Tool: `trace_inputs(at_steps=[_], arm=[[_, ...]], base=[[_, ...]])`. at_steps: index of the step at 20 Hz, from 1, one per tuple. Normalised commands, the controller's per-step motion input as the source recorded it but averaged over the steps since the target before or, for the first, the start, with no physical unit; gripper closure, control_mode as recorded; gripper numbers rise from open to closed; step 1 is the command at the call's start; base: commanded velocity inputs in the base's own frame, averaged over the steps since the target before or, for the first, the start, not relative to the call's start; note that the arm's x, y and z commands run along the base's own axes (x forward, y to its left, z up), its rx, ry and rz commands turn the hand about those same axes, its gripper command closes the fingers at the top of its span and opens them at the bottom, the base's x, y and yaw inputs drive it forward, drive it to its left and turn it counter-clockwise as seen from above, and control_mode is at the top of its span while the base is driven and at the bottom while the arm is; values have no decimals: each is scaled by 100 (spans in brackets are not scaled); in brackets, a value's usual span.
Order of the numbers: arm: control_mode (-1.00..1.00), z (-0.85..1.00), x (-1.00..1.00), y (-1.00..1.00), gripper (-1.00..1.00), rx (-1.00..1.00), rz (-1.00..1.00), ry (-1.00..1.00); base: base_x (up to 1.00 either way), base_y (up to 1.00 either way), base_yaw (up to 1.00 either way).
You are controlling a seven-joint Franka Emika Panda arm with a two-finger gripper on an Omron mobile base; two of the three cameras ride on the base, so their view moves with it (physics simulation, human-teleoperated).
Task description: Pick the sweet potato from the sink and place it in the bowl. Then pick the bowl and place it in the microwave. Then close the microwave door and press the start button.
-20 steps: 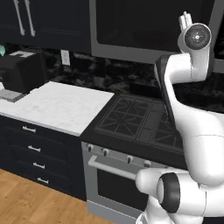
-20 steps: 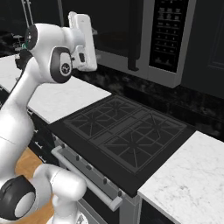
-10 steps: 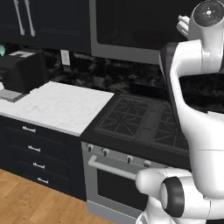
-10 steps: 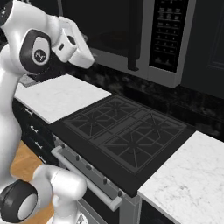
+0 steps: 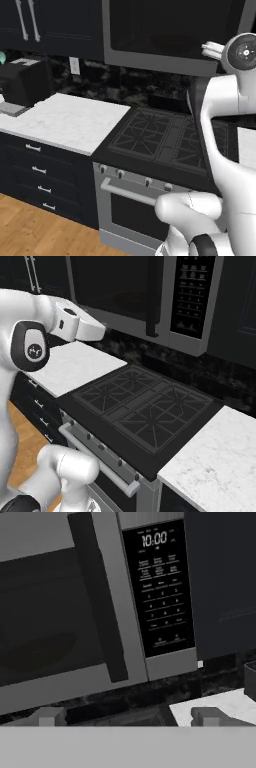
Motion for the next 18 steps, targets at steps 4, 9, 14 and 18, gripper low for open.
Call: trace_inputs(at_steps=[4, 9, 14, 18], arm=[[-100, -3, -3, 0, -100, -21, 6, 0], [-100, 0, 1, -9, -100, -6, 3, 0], [-100, -1, 18, -37, -100, 0, 1, 0], [-100, 0, 3, -41, -100, 0, 1, 0]], base=[[0, 0, 0], [0, 0, 0], [0, 0, 0], [0, 0, 0]])
